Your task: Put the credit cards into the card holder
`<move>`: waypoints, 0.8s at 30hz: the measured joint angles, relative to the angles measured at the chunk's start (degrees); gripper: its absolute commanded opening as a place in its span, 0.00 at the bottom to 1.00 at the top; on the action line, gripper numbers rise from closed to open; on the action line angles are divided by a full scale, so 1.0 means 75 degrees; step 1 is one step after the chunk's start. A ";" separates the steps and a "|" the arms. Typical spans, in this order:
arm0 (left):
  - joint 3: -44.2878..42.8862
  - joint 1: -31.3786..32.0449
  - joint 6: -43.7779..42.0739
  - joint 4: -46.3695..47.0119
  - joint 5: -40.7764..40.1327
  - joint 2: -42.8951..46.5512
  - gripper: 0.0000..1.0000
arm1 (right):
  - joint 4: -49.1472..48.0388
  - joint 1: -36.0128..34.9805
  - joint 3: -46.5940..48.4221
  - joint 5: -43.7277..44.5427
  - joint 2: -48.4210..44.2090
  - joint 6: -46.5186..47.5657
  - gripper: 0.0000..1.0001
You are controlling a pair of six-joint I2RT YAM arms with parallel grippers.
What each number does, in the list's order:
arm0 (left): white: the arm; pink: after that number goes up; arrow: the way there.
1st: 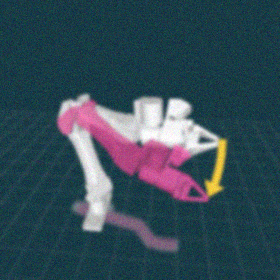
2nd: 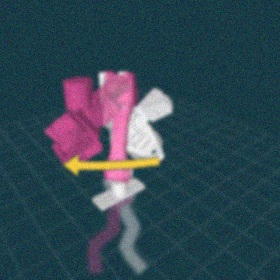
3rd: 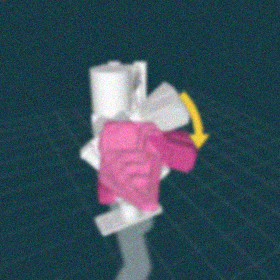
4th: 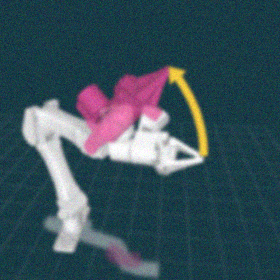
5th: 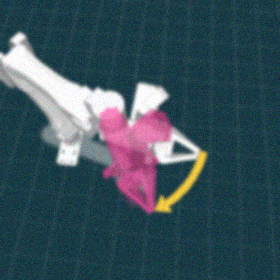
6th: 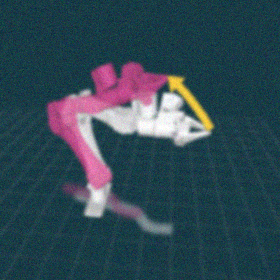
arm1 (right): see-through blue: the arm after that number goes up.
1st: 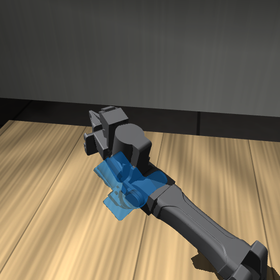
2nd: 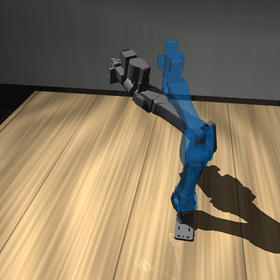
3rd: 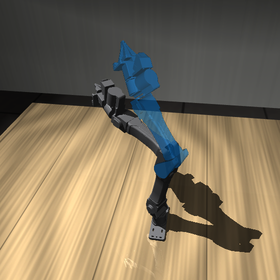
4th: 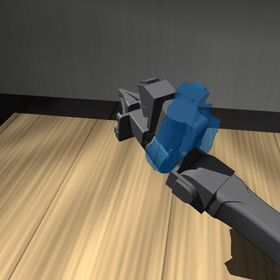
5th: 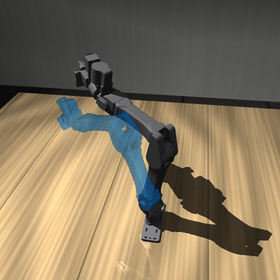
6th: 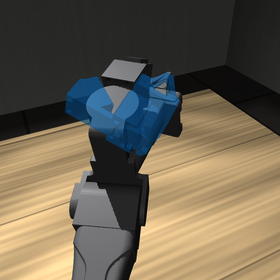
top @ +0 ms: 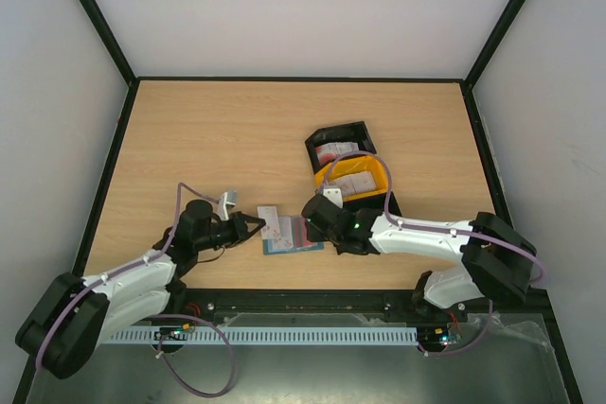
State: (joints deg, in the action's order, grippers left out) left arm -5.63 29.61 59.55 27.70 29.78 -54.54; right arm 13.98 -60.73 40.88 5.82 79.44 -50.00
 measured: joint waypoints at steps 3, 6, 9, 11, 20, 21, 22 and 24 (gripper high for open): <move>0.0006 0.0093 0.0003 0.0096 -0.0003 -0.0122 0.03 | 0.0274 -0.0131 0.0076 0.0358 0.0047 -0.0117 0.53; 0.0006 0.0213 0.0003 0.0254 0.0000 -0.0321 0.02 | 0.0402 -0.0163 0.0152 0.0548 0.0140 -0.0210 0.53; 0.0000 0.0373 -0.0020 0.0393 -0.0003 -0.0632 0.03 | 0.0510 -0.0163 0.0195 0.0597 0.0323 -0.0248 0.53; -0.0023 0.0525 -0.0058 0.0446 -0.0006 -0.0901 0.02 | 0.0522 -0.0166 0.0195 0.0589 0.0437 -0.0254 0.51; -0.0300 0.0927 -0.0076 0.0895 -0.0052 -0.1920 0.02 | 0.0356 -0.0169 0.0201 0.0265 0.1008 -0.0388 0.36; -0.0321 0.0950 -0.0055 0.0968 -0.0076 -0.1988 0.02 | 0.0335 -0.0169 0.0201 0.0254 0.1099 -0.0414 0.35; -0.0344 0.0962 -0.0047 0.1046 -0.0102 -0.2063 0.03 | 0.0323 -0.0169 0.0201 0.0254 0.1177 -0.0428 0.33; -0.0382 0.1005 0.0009 0.1239 -0.0160 -0.2235 0.03 | 0.0321 -0.0169 0.0213 0.0277 0.1224 -0.0481 0.30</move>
State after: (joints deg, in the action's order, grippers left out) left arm -8.49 37.15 59.61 36.99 28.58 -71.31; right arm 16.38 -62.00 42.48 7.90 88.62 -53.60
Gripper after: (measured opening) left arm 0.029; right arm 0.339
